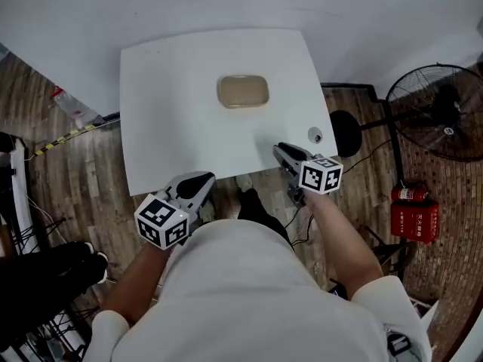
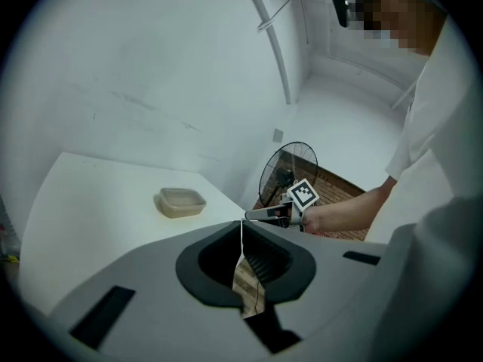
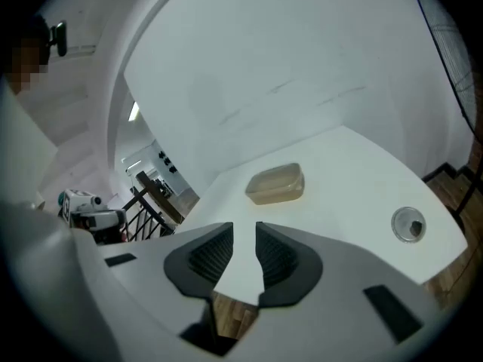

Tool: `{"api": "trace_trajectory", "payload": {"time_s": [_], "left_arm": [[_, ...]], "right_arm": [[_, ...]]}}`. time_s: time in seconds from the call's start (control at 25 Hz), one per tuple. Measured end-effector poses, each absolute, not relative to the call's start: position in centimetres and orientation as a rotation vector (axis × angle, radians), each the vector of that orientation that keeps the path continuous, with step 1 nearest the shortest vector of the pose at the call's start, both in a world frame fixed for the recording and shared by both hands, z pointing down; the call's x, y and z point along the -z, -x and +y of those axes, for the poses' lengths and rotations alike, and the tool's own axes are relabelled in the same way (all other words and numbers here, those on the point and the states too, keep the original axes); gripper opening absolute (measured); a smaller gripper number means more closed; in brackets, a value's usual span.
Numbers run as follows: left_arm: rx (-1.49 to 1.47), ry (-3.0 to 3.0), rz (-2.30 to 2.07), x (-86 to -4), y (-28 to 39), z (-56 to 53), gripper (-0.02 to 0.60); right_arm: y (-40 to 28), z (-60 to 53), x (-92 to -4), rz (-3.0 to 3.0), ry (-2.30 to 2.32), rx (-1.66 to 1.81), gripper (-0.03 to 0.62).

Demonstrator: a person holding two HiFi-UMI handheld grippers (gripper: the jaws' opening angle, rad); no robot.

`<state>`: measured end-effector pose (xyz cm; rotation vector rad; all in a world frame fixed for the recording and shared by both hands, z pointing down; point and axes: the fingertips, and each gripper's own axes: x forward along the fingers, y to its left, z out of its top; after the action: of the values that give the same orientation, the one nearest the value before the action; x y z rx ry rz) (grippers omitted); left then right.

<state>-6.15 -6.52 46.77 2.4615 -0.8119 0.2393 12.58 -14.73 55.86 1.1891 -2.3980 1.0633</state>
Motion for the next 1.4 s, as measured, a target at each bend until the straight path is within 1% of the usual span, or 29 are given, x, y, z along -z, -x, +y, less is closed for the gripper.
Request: {"api": "trace_trajectory", "payload": {"time_s": [0.2, 0.44, 0.8, 1.08, 1.2, 1.24, 1.4], "left_arm": [[-0.251, -2.426, -0.901, -46.3, 6.4, -9.9, 0.018], [-0.256, -2.401, -1.027, -45.1, 5.8, -13.7, 0.018], [-0.3, -2.369, -1.084, -44.4, 3.5, -17.5, 0.018], [-0.352, -2.365, -1.09, -44.8, 2.3, -18.7, 0.018], [-0.351, -2.354, -1.1, -45.0, 2.1, -19.2, 0.018], [-0.349, -2.348, -1.104, -45.1, 2.1, -19.4, 0.018], [-0.349, -2.334, -1.115, -45.4, 2.3, -19.8, 0.018]], "right_arm": [[-14.6, -21.7, -58.9, -2.348, -1.207, -1.238, 0.116], [-15.2, -27.2, -61.5, -2.34, -1.145, -1.497, 0.184], [-14.1, -30.9, -63.7, -2.326, -1.034, -1.754, 0.209], [-12.8, -31.7, -64.8, -2.314, -0.957, -1.876, 0.207], [-12.6, -32.2, -64.6, -2.315, -0.942, -1.939, 0.185], [-12.5, -32.3, -64.6, -2.317, -0.934, -1.957, 0.165], [-12.6, -32.6, -64.5, -2.305, -0.921, -2.026, 0.127]]}}
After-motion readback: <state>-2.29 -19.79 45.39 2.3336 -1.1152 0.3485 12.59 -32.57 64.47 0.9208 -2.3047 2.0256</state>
